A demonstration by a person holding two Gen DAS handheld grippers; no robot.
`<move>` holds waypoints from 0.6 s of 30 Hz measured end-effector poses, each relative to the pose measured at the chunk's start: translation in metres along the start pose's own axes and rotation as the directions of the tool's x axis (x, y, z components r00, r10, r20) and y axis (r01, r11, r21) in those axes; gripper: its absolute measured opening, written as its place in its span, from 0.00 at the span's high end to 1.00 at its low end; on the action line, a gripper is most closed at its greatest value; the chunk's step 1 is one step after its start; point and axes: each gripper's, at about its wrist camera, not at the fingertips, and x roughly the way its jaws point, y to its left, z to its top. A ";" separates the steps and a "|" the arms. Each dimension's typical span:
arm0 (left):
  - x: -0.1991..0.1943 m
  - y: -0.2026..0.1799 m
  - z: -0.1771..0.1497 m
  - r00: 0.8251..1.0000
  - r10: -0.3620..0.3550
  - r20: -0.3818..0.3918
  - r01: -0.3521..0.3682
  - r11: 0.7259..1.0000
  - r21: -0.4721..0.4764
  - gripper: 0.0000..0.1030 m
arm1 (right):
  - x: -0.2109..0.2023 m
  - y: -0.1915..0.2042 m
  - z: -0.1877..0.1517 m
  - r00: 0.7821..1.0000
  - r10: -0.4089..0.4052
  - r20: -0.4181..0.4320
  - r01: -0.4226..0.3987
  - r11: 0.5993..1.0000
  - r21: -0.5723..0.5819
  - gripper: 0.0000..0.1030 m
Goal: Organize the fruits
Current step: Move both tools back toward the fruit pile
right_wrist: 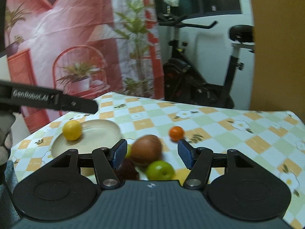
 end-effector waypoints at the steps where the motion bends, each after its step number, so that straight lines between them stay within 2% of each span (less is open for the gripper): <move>1: 0.000 -0.002 -0.004 1.000 -0.002 -0.002 0.002 1.000 0.000 0.42 | -0.004 -0.004 -0.003 1.000 -0.010 0.007 0.010 1.000 0.012 0.40; 9: 0.002 -0.012 -0.023 0.999 -0.034 -0.026 0.035 0.999 0.021 0.42 | -0.035 -0.019 -0.032 0.997 -0.071 0.021 0.069 0.993 0.094 0.40; 18: 0.001 -0.011 -0.038 0.997 -0.037 -0.062 0.039 0.999 0.032 0.42 | -0.047 -0.015 -0.048 0.994 -0.105 -0.007 0.105 0.994 0.023 0.40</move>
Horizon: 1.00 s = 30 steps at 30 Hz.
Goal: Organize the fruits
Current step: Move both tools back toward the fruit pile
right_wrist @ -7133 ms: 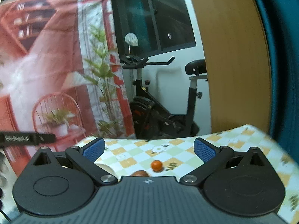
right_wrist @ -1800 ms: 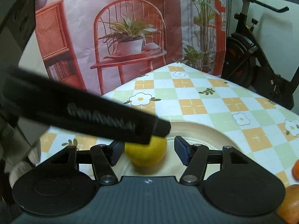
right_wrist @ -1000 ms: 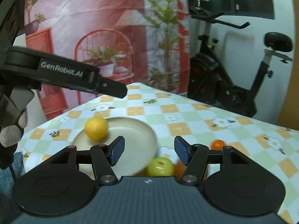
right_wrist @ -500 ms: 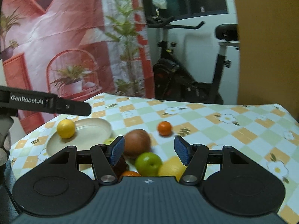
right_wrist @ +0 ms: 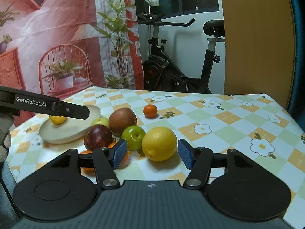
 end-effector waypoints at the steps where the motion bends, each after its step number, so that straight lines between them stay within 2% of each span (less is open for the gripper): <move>1: -0.001 0.000 -0.001 1.000 0.000 0.002 0.000 1.000 -0.001 0.42 | 0.000 0.000 -0.002 1.000 -0.003 -0.003 0.003 1.000 -0.001 0.40; 11: -0.003 -0.009 -0.016 0.999 -0.034 -0.010 0.034 0.999 0.038 0.43 | 0.006 0.003 -0.016 0.998 0.001 -0.055 -0.001 1.000 -0.001 0.40; 17: -0.005 -0.020 -0.024 0.996 -0.089 -0.018 0.090 0.992 0.086 0.55 | 0.005 0.011 -0.020 0.996 0.019 -0.085 -0.022 0.999 -0.039 0.43; 20: 0.001 -0.025 -0.029 0.991 -0.124 -0.050 0.129 0.986 0.103 0.60 | 0.005 0.013 -0.022 0.994 0.028 -0.102 -0.034 0.998 -0.053 0.46; 23: 0.007 -0.029 -0.036 0.984 -0.152 -0.092 0.163 0.980 0.116 0.68 | 0.007 0.011 -0.023 0.993 0.031 -0.118 -0.036 0.998 -0.043 0.50; 25: 0.011 -0.032 -0.039 0.981 -0.162 -0.107 0.176 0.976 0.130 0.68 | 0.007 0.009 -0.024 0.992 0.029 -0.126 -0.033 0.999 -0.030 0.51; 30: 0.020 -0.038 -0.044 0.978 -0.162 -0.132 0.183 0.969 0.164 0.70 | 0.009 0.002 -0.027 0.988 0.032 -0.153 -0.032 0.999 0.006 0.62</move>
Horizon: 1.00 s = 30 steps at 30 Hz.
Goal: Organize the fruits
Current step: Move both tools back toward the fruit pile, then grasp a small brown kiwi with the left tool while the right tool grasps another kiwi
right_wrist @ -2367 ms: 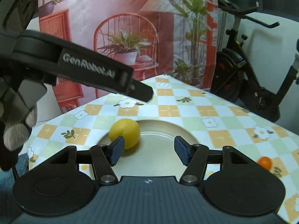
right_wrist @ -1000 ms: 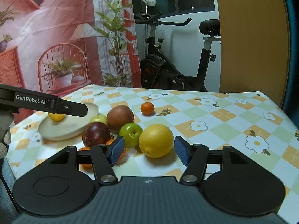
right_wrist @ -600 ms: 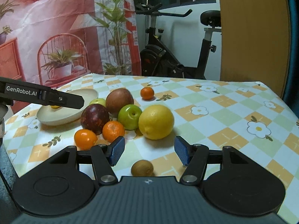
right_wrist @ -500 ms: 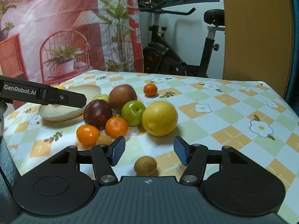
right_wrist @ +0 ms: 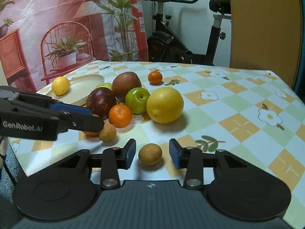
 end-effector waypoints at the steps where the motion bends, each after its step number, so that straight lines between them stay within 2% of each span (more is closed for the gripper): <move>1: 0.002 0.000 -0.001 1.000 0.004 -0.007 -0.004 1.000 0.002 0.70 | -0.001 0.000 0.000 1.000 0.001 -0.001 -0.001 1.000 0.003 0.62; 16: 0.021 0.008 -0.004 0.997 0.042 -0.060 -0.043 0.999 -0.017 0.72 | 0.000 0.001 -0.003 1.000 0.013 -0.010 -0.013 1.000 0.012 0.65; 29: 0.025 0.006 -0.005 0.998 0.040 -0.045 -0.040 0.999 0.012 0.74 | 0.004 0.003 -0.004 0.999 0.015 -0.030 -0.014 1.000 0.016 0.65; 30: 0.024 0.006 -0.005 0.998 0.040 -0.045 -0.039 0.999 0.012 0.74 | 0.004 0.003 -0.004 0.999 0.017 -0.031 -0.016 1.000 0.015 0.69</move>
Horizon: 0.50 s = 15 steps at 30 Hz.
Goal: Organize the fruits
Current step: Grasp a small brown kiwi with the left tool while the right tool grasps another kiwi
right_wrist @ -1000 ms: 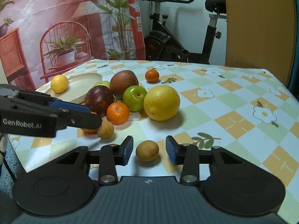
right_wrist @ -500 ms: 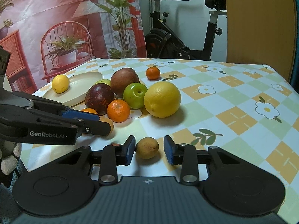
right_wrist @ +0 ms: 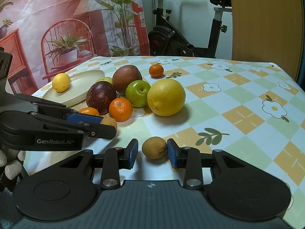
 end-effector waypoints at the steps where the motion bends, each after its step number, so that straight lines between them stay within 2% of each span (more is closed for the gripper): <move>1: -0.001 0.000 0.000 1.000 0.000 0.003 0.000 1.000 0.000 0.74 | 0.000 0.000 0.000 1.000 0.002 -0.002 -0.002 1.000 -0.002 0.70; 15: -0.009 -0.002 0.000 0.999 -0.016 0.034 0.015 1.000 0.021 0.74 | -0.002 -0.001 0.001 1.000 -0.003 0.010 0.003 1.000 -0.002 0.70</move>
